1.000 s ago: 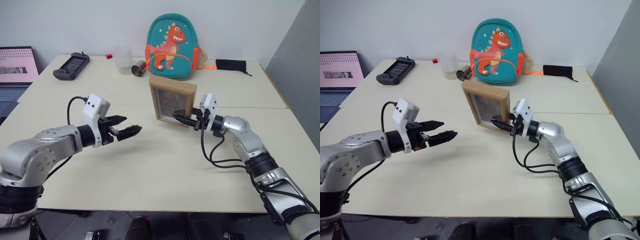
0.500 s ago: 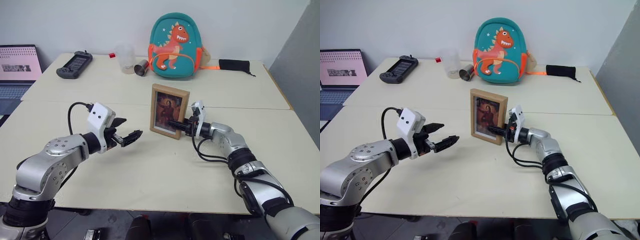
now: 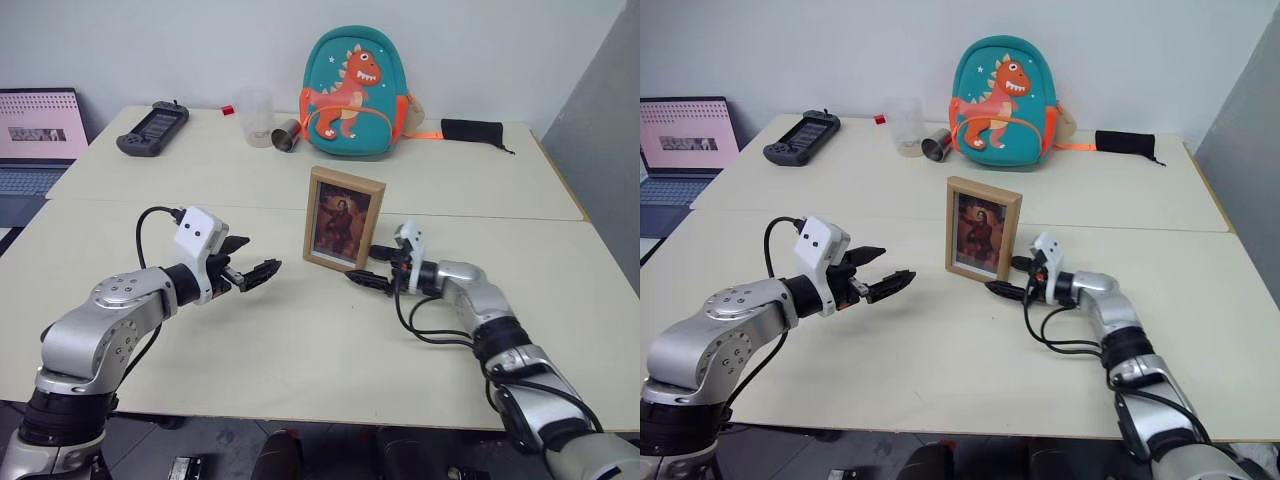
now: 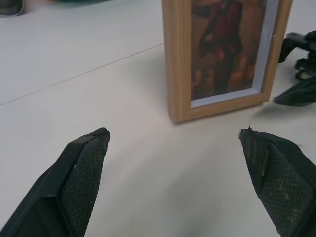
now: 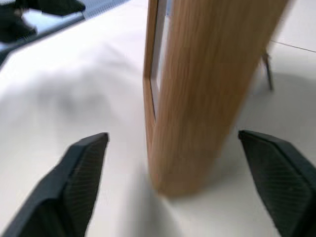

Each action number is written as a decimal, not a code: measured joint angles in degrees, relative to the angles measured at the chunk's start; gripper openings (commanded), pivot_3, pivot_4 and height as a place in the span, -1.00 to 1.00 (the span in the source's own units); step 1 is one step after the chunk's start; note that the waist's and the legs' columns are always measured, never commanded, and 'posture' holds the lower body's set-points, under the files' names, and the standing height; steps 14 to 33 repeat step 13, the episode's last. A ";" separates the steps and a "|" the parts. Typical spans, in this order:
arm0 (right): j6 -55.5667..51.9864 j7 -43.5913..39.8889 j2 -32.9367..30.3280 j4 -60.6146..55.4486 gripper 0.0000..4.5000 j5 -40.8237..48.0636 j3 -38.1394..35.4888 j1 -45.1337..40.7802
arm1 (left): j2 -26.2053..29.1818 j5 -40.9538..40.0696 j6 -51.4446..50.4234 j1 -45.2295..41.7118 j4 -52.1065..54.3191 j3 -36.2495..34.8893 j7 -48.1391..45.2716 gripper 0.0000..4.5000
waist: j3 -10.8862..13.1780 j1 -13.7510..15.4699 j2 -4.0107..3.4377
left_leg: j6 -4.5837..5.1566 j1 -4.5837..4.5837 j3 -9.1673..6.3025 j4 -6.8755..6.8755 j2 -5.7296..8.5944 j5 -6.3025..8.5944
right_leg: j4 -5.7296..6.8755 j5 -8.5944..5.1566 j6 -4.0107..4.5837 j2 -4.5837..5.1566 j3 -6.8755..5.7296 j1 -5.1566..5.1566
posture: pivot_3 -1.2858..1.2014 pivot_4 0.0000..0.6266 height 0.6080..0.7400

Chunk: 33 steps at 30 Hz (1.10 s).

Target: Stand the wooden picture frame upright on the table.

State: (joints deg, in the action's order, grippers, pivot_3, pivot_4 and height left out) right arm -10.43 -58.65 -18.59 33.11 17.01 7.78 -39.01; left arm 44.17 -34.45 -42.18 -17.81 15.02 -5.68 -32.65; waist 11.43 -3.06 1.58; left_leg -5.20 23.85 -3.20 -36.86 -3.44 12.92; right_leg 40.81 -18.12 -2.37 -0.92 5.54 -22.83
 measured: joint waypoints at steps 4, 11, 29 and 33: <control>-4.58 1.64 -6.39 -13.63 0.97 -0.19 -0.93 8.15 | -1.19 1.27 0.38 -1.49 -1.70 1.02 -1.25 1.00 | 0.01 0.18 -0.03 | 0.00 0.02 -0.03 0.01 0.01 0.00 | 0.02 0.00 0.00 0.00 -0.01 -0.02 | 0.03 -0.52 1.00; -23.97 3.73 -20.08 -40.84 0.97 6.97 -9.48 14.79 | 3.28 1.94 0.54 -5.62 -10.62 0.14 -9.79 1.00 | 0.02 -0.73 -0.03 | 0.01 -0.06 -0.03 0.03 -0.15 0.00 | 0.05 -0.02 -0.02 -0.20 0.03 -0.04 | 0.03 -0.52 1.00; -27.83 5.11 -20.29 -45.57 0.97 9.21 -10.59 14.85 | 3.97 1.96 0.71 -7.77 -13.42 -0.98 -11.49 1.00 | 0.02 -0.84 -0.03 | 0.01 -0.06 -0.04 0.03 -0.17 0.00 | 0.04 -0.02 -0.03 -0.24 0.04 -0.04 | 0.03 -0.52 1.00; -27.83 5.11 -20.29 -45.57 0.97 9.21 -10.59 14.85 | 3.97 1.96 0.71 -7.77 -13.42 -0.98 -11.49 1.00 | 0.02 -0.84 -0.03 | 0.01 -0.06 -0.04 0.03 -0.17 0.00 | 0.04 -0.02 -0.03 -0.24 0.04 -0.04 | 0.03 -0.52 1.00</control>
